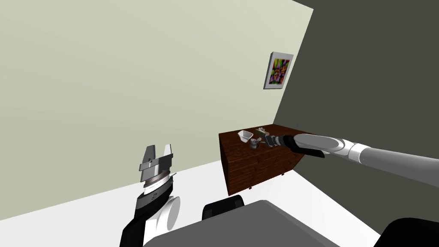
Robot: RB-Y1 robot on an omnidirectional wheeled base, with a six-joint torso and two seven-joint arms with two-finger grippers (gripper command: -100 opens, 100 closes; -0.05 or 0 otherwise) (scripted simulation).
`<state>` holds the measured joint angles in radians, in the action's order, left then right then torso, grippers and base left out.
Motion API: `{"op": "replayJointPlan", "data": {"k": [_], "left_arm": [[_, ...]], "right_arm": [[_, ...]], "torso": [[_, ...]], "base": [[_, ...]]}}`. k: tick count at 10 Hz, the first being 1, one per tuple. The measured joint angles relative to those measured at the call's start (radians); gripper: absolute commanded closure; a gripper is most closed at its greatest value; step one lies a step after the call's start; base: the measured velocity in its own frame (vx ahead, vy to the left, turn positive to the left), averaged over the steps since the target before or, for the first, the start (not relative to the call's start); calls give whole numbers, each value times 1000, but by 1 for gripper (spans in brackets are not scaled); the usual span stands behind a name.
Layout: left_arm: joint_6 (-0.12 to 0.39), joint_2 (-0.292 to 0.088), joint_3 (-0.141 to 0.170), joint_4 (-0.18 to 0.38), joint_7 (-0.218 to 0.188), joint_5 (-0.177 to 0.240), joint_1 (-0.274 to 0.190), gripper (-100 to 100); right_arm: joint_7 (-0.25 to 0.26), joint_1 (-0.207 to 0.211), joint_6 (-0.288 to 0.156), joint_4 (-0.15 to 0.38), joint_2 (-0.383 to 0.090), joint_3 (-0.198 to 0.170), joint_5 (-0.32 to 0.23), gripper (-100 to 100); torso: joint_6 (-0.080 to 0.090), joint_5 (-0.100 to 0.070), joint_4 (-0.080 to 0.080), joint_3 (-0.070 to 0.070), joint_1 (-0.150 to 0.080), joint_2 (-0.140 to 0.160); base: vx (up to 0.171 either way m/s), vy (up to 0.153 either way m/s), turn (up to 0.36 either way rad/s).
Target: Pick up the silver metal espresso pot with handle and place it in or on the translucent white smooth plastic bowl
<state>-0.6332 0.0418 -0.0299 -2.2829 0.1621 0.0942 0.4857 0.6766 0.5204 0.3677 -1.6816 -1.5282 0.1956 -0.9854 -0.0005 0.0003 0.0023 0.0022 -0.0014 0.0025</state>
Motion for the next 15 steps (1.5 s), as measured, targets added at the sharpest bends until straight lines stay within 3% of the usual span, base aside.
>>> {"op": "replayJointPlan", "data": {"k": [2, 4, 6, 8, 9, 10, 13, 14, 15], "left_arm": [[0, 0, 0, 0, 0, 0, 0, 0], [0, 0, 0, 0, 0, 0, 0, 0], [0, 0, 0, 0, 0, 0, 0, 0], [0, 0, 0, 0, 0, 0, 0, 0], [0, 0, 0, 0, 0, 0, 0, 0], [0, 0, 0, 0, 0, 0, 0, 0], [0, 0, 0, 0, 0, 0, 0, 0], [0, 0, 0, 0, 0, 0, 0, 0], [0, 0, 0, 0, 0, 0, 0, 0]], "right_arm": [[-25, -30, 3, 31, -46, -4, 16, 100], [-58, -10, 7, 46, -95, 38, 35, 100], [-83, -32, 19, 83, -141, 46, 60, 100], [-111, -6, 33, 103, -178, 100, 75, 100], [-110, -37, 50, 134, -199, 84, 96, 100], [-119, -40, 62, 152, -219, 94, 106, 100], [-177, 6, 81, 167, -257, 176, 92, 100], [-172, -18, 83, 181, -272, 149, 117, 100], [-189, -10, 97, 196, -289, 173, 110, 100]], "torso": [[0, 0, 2, 3, 1, 4], [-1, 2, 3, 3, 3, 4], [-1, 2, 3, 3, 3, 3], [0, 2, 3, 4, 4, 4], [0, 2, 4, 4, 4, 4], [-1, 3, 4, 4, 4, 4], [-1, 4, 5, 4, 6, 3], [-2, 5, 5, 4, 6, 2], [-4, 7, 6, 4, 7, 1]], "base": [[-91, -8, 51], [-69, -9, 54], [-67, -2, 63], [-61, 4, 43], [-49, 3, 58], [-44, -4, 58], [-33, -3, 35], [-19, 1, 69], [-13, -6, 50]]}}
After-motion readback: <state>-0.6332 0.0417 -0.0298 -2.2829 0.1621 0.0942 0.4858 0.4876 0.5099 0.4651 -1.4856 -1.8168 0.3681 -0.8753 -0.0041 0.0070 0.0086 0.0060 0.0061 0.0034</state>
